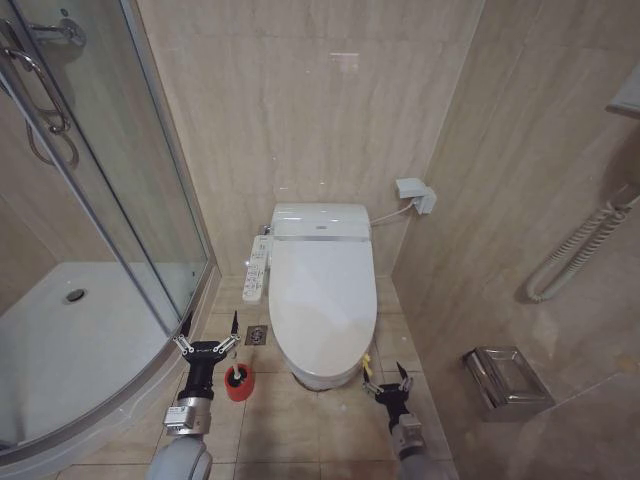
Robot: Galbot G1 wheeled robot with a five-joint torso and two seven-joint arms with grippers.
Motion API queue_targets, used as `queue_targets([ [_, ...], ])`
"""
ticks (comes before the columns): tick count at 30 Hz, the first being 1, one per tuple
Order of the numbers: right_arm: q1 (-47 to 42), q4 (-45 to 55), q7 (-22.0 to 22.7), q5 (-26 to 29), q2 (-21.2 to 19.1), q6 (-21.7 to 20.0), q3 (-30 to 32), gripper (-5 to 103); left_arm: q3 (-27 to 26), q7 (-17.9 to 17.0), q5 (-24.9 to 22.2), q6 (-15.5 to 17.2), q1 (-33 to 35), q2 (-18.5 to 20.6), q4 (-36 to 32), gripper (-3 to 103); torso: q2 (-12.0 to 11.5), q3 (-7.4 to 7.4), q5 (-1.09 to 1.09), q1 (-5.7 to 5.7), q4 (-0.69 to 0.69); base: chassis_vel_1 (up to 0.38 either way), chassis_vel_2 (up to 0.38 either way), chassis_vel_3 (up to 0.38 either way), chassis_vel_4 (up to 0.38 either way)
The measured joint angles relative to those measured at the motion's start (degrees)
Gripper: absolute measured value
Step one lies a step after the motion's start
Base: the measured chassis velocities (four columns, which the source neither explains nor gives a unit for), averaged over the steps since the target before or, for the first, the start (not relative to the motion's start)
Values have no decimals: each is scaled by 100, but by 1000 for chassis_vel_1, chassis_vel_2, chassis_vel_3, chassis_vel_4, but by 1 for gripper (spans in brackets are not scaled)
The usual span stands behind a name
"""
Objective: Open the toilet lid, clean the toilet bowl with a toilet brush, close the toilet lid, and flush.
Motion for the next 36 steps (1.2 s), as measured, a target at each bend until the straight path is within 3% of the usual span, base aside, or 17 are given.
queue_targets([
  [6, -18, -48, -7, -9, -14, 71, 41, 97, 0, 0, 0, 0, 0, 0, -1, 100, 0, 0, 0, 0, 0, 0, 0, 0, 0],
  [7, -18, -65, -6, -9, -14, 100, 55, 71, 0, 0, 0, 0, 0, 0, 0, 100, 0, 0, 0, 0, 0, 0, 0, 0, 0],
  [14, -10, -128, 0, -13, 24, 183, 91, 71, 0, 0, 0, 0, 0, 0, 0, 100, 0, 0, 0, 0, 0, 0, 0, 0, 0],
  [15, -12, -128, 0, -16, 37, 183, 88, 44, 0, 0, 0, 0, 0, 0, -1, 100, 0, 0, 0, 0, 0, 0, 0, 0, 0],
  [20, -18, -119, 18, -42, 108, 183, 68, 44, 0, 0, 0, 0, 0, 0, 0, 100, 0, 0, 0, 0, 0, 0, 0, 0, 0],
  [21, -19, -129, 18, -55, 132, 187, 63, 17, 0, 0, 0, 0, 0, 0, 0, 100, 0, 0, 0, 0, 0, 0, 0, 0, 0],
  [28, -10, -138, 17, -83, 239, 210, 73, 17, 0, 0, 0, 0, 0, 0, 0, 100, 0, 0, 0, 0, 0, 0, 0, 0, 0],
  [29, -9, -132, 17, -84, 253, 211, 85, 1, 0, 0, 0, 0, 0, 0, 0, 100, 0, 0, 0, 0, 0, 0, 0, 0, 0],
  [36, -48, -26, 20, 175, 309, 207, 117, 1, 0, 0, 0, 0, 0, 0, 0, 100, 0, 0, 0, 0, -1, 0, 0, 0, 0],
])
